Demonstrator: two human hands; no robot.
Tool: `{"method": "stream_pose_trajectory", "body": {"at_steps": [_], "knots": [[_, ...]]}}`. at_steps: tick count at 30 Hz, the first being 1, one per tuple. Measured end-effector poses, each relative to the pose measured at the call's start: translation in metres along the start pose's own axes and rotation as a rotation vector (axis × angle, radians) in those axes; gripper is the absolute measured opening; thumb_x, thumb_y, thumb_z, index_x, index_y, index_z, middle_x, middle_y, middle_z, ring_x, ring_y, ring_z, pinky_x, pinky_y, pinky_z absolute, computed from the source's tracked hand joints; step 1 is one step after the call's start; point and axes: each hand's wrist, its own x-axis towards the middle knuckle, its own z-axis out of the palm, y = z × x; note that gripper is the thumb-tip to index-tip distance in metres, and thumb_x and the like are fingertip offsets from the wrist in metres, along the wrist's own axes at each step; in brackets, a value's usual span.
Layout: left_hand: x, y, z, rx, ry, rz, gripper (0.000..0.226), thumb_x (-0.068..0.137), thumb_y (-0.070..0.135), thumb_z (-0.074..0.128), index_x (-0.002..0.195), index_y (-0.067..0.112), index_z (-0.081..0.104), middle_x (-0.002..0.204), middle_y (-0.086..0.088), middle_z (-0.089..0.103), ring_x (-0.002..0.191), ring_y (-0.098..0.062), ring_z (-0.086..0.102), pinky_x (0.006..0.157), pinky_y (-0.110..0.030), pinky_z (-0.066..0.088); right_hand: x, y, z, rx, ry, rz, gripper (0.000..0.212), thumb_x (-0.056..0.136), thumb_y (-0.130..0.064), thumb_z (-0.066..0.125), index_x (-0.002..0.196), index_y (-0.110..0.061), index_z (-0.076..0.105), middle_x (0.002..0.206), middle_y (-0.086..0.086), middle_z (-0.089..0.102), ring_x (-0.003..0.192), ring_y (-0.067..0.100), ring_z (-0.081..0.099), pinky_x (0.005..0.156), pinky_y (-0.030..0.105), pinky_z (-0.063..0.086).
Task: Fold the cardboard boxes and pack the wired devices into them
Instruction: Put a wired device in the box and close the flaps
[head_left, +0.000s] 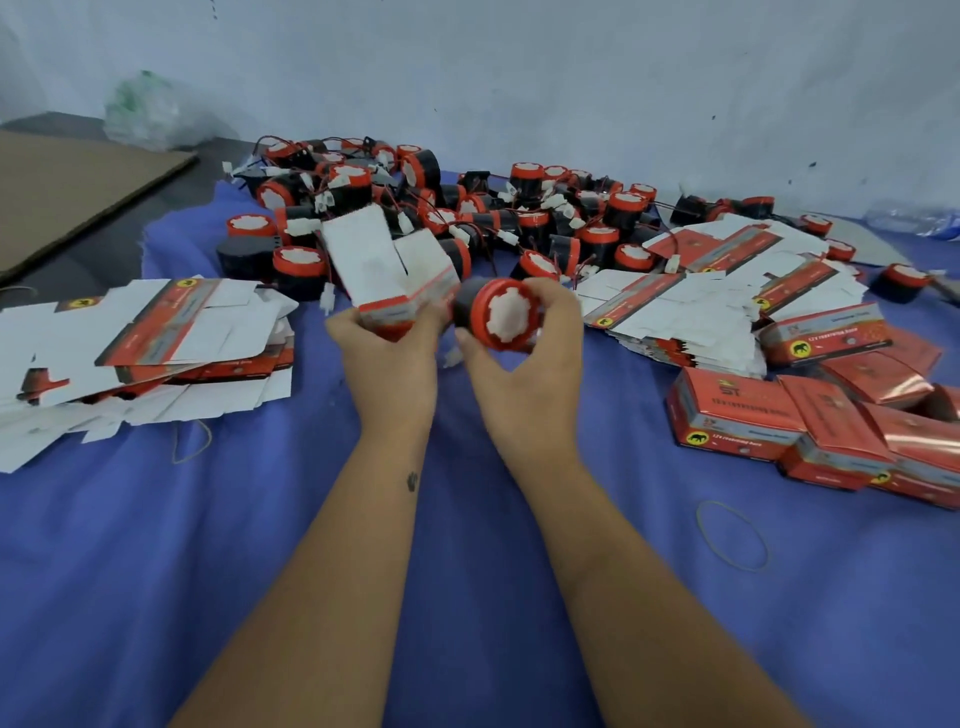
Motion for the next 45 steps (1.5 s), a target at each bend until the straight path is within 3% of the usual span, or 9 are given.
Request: {"method": "stream_pose_trajectory", "body": {"at_steps": [6,10,18,21,25,32,37,41,45], "knots": [[0.002,-0.009,-0.007,0.388,-0.455,0.096,0.060,0.072,0.035,0.086,0.117,0.033,0.046,0.103,0.019,0.062,0.093,-0.001,0.060,0.073,-0.024,0.049,0.009,-0.007,-0.012,-0.243,0.262,-0.185,0.060,0.074,-0.009,0.078,0.130,-0.011,0.056,0.129,0.013,0.047,0.119,0.023,0.042,0.100,0.015,0.034],[0.013,-0.007,-0.022,0.442,-0.717,0.084,0.067,0.075,0.018,0.085,0.131,0.025,0.050,0.123,0.012,0.064,0.113,-0.011,0.061,0.097,-0.039,0.053,0.012,-0.004,-0.020,-0.461,0.202,-0.321,0.059,0.070,0.003,0.069,0.127,-0.013,0.062,0.123,0.014,0.054,0.110,0.021,0.038,0.092,0.038,0.045],[0.011,-0.009,-0.026,0.370,-0.624,0.202,0.059,0.078,0.009,0.081,0.127,0.026,0.054,0.116,0.008,0.067,0.106,-0.008,0.064,0.092,-0.032,0.055,0.005,-0.002,-0.013,-0.436,-0.306,-0.339,0.060,0.079,0.000,0.063,0.137,-0.009,0.050,0.134,0.011,0.052,0.119,0.029,0.047,0.099,0.039,0.043],[0.011,-0.012,-0.031,0.315,-0.644,0.170,0.069,0.078,0.007,0.079,0.122,0.048,0.046,0.112,0.017,0.065,0.101,0.004,0.063,0.079,-0.009,0.051,0.006,-0.003,-0.014,-0.370,-0.328,-0.266,0.058,0.081,-0.012,0.069,0.135,-0.013,0.049,0.133,0.003,0.053,0.116,0.023,0.053,0.092,0.044,0.049],[0.017,-0.009,-0.029,0.379,-0.708,0.136,0.070,0.082,0.003,0.073,0.130,0.044,0.042,0.114,0.022,0.061,0.103,0.002,0.061,0.079,-0.010,0.051,0.008,0.001,-0.013,-0.494,-0.309,-0.298,0.048,0.085,-0.028,0.070,0.129,-0.015,0.057,0.128,0.001,0.060,0.112,0.020,0.055,0.095,0.032,0.039],[0.006,0.000,-0.012,0.507,-0.646,0.116,0.071,0.073,0.045,0.060,0.139,0.042,0.035,0.100,0.018,0.061,0.101,-0.017,0.063,0.089,-0.044,0.054,0.012,0.007,-0.006,-0.838,-0.338,-0.227,0.038,0.105,-0.038,0.030,0.108,-0.027,0.066,0.107,-0.011,0.069,0.109,0.012,0.049,0.101,0.040,0.013],[0.007,-0.004,-0.011,0.463,-0.620,0.117,0.050,0.075,0.066,0.043,0.124,0.061,0.035,0.106,0.023,0.064,0.106,-0.012,0.062,0.095,-0.046,0.051,0.010,0.009,-0.008,-0.547,-0.306,-0.162,0.037,0.103,-0.036,0.035,0.098,-0.029,0.071,0.095,-0.016,0.068,0.106,0.007,0.050,0.098,0.036,0.014],[0.008,-0.008,-0.007,0.387,-0.582,0.052,0.052,0.086,0.046,0.037,0.136,0.055,0.043,0.126,0.010,0.063,0.117,-0.020,0.058,0.102,-0.049,0.047,0.012,0.005,-0.009,-0.126,0.070,-0.110,0.016,0.092,-0.013,0.051,0.086,-0.015,0.065,0.085,-0.005,0.062,0.084,0.012,0.052,0.078,0.027,0.041],[0.005,-0.008,-0.007,0.324,-0.501,0.006,0.034,0.091,0.044,0.034,0.107,0.065,0.055,0.114,0.015,0.064,0.108,-0.010,0.060,0.090,-0.030,0.050,0.019,0.003,-0.016,0.022,0.255,0.079,0.031,0.092,-0.006,0.051,0.074,-0.029,0.044,0.084,-0.009,0.043,0.072,0.002,0.042,0.067,0.017,0.036]]}}
